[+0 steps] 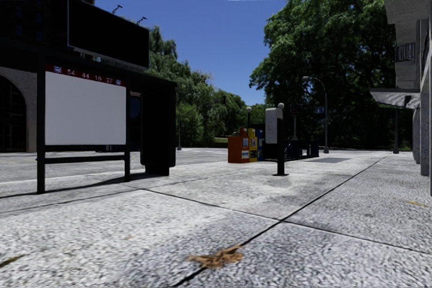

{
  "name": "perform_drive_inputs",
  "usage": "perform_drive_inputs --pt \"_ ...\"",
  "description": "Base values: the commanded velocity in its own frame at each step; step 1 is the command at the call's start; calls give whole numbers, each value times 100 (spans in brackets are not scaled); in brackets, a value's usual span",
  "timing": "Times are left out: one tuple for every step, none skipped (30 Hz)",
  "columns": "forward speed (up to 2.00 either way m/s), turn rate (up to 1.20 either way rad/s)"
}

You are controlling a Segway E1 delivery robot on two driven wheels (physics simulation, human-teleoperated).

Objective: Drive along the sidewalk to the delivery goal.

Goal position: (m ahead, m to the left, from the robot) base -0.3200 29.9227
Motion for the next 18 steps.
perform_drive_inputs --pt "200 -52" --pt "200 -52" --pt "200 -52" --pt "200 -52" --pt "200 -52" --pt "200 -52" --pt "200 -52" --pt "200 -52" --pt "200 -52" --pt "200 -52" --pt "200 -52" --pt "200 -52" --pt "200 -52" --pt "200 -52" --pt "200 -52" --pt "200 -52" --pt "200 -52" --pt "200 -52"
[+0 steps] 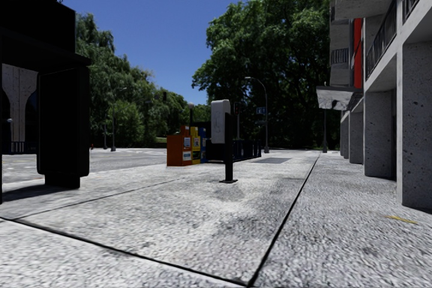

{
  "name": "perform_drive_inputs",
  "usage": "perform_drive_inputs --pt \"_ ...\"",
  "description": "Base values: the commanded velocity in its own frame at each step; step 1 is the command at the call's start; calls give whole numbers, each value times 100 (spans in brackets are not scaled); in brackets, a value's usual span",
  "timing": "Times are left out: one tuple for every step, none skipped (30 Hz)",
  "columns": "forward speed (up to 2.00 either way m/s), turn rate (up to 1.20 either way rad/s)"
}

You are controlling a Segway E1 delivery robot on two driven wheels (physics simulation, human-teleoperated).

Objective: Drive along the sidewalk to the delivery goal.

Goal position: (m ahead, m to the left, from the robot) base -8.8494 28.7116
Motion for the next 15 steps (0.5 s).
perform_drive_inputs --pt "200 -52" --pt "200 -52" --pt "200 -52" --pt "200 -52" --pt "200 -52" --pt "200 -52" --pt "200 -52" --pt "200 -52" --pt "200 -52" --pt "200 -52" --pt "200 -52" --pt "200 -52" --pt "200 -52" --pt "200 -52" --pt "200 -52"
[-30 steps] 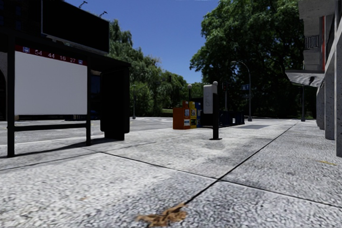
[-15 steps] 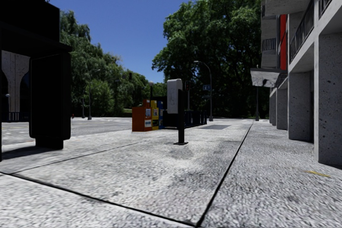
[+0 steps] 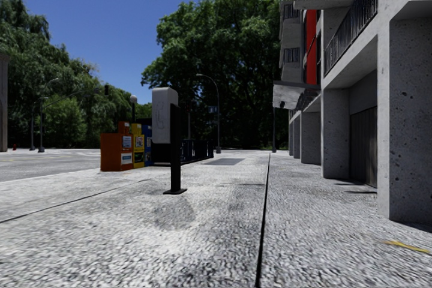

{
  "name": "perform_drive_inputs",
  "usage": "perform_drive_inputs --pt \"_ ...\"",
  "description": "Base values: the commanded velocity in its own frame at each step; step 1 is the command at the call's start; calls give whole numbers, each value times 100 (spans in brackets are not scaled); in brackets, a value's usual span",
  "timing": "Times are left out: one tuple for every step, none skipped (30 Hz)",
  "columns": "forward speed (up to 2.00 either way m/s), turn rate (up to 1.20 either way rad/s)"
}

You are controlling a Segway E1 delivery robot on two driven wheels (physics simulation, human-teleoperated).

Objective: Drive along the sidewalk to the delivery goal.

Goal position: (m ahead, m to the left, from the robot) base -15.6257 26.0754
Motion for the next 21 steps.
perform_drive_inputs --pt "200 -52" --pt "200 -52" --pt "200 -52" --pt "200 -52" --pt "200 -52" --pt "200 -52" --pt "200 -52" --pt "200 -40" --pt "200 0" --pt "200 0" --pt "200 0" --pt "200 0" --pt "200 0" --pt "200 0" --pt "200 0" --pt "200 0" --pt "200 0" --pt "200 0" --pt "200 0" --pt "200 0" --pt "200 0"
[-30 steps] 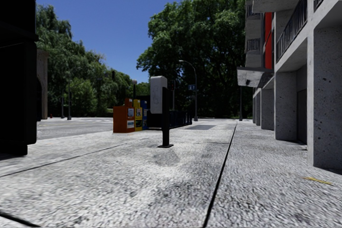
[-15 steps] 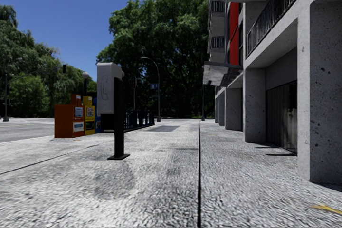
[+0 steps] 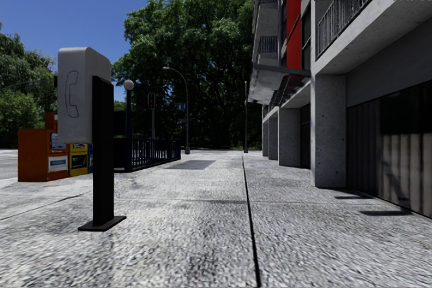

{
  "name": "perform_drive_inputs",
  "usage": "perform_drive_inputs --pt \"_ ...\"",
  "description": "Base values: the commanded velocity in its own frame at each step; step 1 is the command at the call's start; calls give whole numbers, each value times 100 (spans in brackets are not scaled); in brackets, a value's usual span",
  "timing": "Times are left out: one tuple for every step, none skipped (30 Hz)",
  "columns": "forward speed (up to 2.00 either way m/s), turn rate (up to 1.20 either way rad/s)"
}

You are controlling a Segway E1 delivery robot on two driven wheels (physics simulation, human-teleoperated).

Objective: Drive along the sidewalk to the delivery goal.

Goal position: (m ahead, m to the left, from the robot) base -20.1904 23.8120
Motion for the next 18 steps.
perform_drive_inputs --pt "200 0" --pt "200 0" --pt "200 0" --pt "200 0" --pt "200 -8" --pt "200 -19" --pt "200 -19" --pt "200 -24" --pt "200 -25" --pt "200 -25" --pt "200 -25" --pt "200 -25" --pt "200 -18" --pt "200 -18" --pt "200 0" --pt "200 0" --pt "200 0" --pt "200 0"
